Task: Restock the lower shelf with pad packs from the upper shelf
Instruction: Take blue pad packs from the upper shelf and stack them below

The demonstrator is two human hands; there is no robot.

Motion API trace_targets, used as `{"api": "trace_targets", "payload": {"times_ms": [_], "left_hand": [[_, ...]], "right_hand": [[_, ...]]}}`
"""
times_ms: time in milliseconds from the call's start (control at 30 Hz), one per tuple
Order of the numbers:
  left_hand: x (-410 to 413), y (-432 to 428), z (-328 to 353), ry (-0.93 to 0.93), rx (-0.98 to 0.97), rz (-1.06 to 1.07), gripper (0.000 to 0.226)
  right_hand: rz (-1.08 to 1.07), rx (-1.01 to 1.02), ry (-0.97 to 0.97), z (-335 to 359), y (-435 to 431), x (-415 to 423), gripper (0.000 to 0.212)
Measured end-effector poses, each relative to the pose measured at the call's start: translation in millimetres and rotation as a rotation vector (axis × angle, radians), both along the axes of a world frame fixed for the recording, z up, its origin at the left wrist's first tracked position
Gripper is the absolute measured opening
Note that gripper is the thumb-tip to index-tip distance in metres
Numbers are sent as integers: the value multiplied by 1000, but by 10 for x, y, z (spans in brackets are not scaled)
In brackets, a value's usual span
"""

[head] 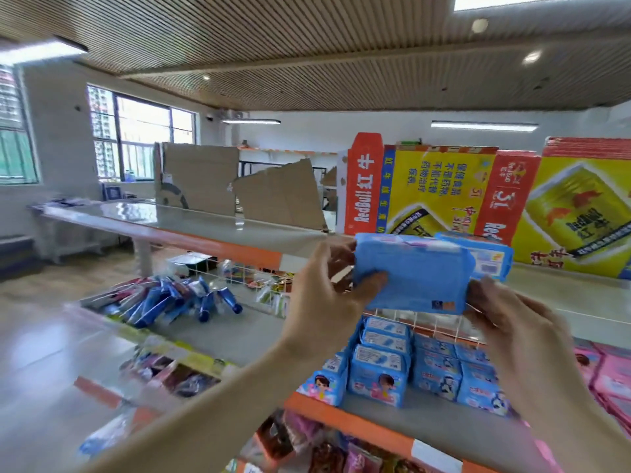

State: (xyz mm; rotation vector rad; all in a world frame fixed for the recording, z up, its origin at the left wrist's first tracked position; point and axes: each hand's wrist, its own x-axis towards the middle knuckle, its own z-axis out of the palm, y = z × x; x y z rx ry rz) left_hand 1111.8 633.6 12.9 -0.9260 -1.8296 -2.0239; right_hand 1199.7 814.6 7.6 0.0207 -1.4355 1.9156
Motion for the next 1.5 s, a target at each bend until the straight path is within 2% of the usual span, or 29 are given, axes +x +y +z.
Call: {"api": "trace_targets", "payload": {"times_ms": [67,167,333,400,467,567,667,733,800,833,900,933,1067,1133,1367,1500], "left_hand": [[-54,-84,-11,8,-2,-37,33],[-178,-238,-38,51,0,-75,34],[-462,-578,-53,255,-104,23,32],[-601,-702,-59,272,-91,-38,33],[-724,-817,-70,237,-77,-140,31],[-837,-957,-101,68,-23,-277,42],[-935,-1001,-117,-26,2,-250,47],[-989,-995,-162,-28,-13,-273,37],[-1019,-975,-231,5,-51,-302,34],[-1021,-966,-277,7,-87,-313,43],[-1008,-933,-378,-16,-190,-326,66],[-986,-917,-428,-7,-239,-325,68],[-889,-838,-536,54,-289,-220,40],[-866,-771,-556,69,-314,-203,35],[-698,-375,-763,141,-311,-245,36],[-504,-81,-982,156,-336,-226,47]], "right_hand": [[3,-68,-7,38,-96,-35,26],[-30,-95,-42,75,-199,-132,32],[-72,-99,-151,187,-543,-357,49],[-77,-75,-160,219,-705,-443,45],[-96,-57,-157,226,-832,-502,31],[-133,3,-152,165,-970,-516,18],[-200,90,-187,97,-1091,-521,16],[-274,166,-219,19,-1134,-516,27],[-286,179,-223,-67,-1148,-516,23],[-278,165,-221,-111,-1156,-508,22],[-309,163,-233,-203,-1149,-496,34],[-335,191,-253,-251,-1131,-486,37],[-415,262,-295,-397,-1075,-418,53],[-458,332,-280,-437,-1028,-374,53],[-650,779,-332,-659,-683,-174,33],[-675,856,-366,-907,-376,25,28]]}}
